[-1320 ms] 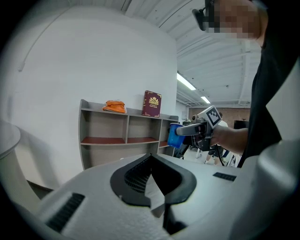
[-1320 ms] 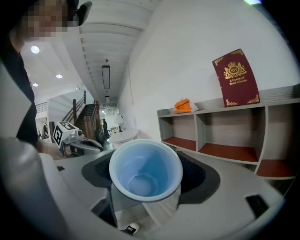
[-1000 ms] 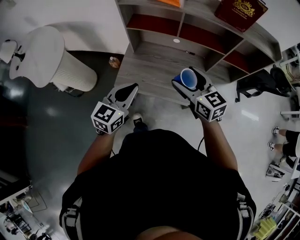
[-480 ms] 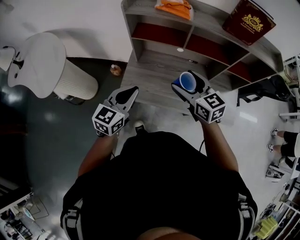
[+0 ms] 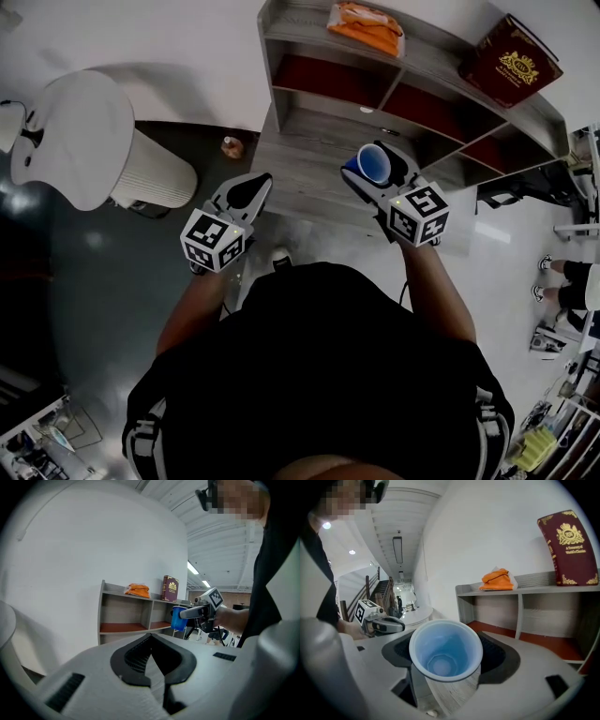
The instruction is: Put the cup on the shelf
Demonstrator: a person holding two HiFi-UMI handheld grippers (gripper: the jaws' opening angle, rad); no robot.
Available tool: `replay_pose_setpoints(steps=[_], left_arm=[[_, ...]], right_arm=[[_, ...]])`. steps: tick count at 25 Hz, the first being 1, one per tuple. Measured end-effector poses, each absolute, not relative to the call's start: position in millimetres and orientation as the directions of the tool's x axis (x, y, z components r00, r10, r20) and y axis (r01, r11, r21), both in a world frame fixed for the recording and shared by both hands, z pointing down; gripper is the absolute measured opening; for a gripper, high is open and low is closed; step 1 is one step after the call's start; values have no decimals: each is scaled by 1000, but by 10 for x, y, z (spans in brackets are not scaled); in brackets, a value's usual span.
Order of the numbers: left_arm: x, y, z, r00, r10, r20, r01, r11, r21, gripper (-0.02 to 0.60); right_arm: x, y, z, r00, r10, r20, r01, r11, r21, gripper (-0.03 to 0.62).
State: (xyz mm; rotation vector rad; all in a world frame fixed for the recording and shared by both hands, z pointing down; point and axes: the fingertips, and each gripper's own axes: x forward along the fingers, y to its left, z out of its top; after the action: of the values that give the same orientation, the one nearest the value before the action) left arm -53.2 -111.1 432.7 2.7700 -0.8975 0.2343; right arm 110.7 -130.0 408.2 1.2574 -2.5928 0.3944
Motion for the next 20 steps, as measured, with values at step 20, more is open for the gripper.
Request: replay_pose_setpoints(steps=[20], left_arm=[[-1234,-1765,4367,828,-524,201,-556,-814,168,17]], right_arm=[[522,-1839,4103,-546,-767,336,-834,537,-130,382]])
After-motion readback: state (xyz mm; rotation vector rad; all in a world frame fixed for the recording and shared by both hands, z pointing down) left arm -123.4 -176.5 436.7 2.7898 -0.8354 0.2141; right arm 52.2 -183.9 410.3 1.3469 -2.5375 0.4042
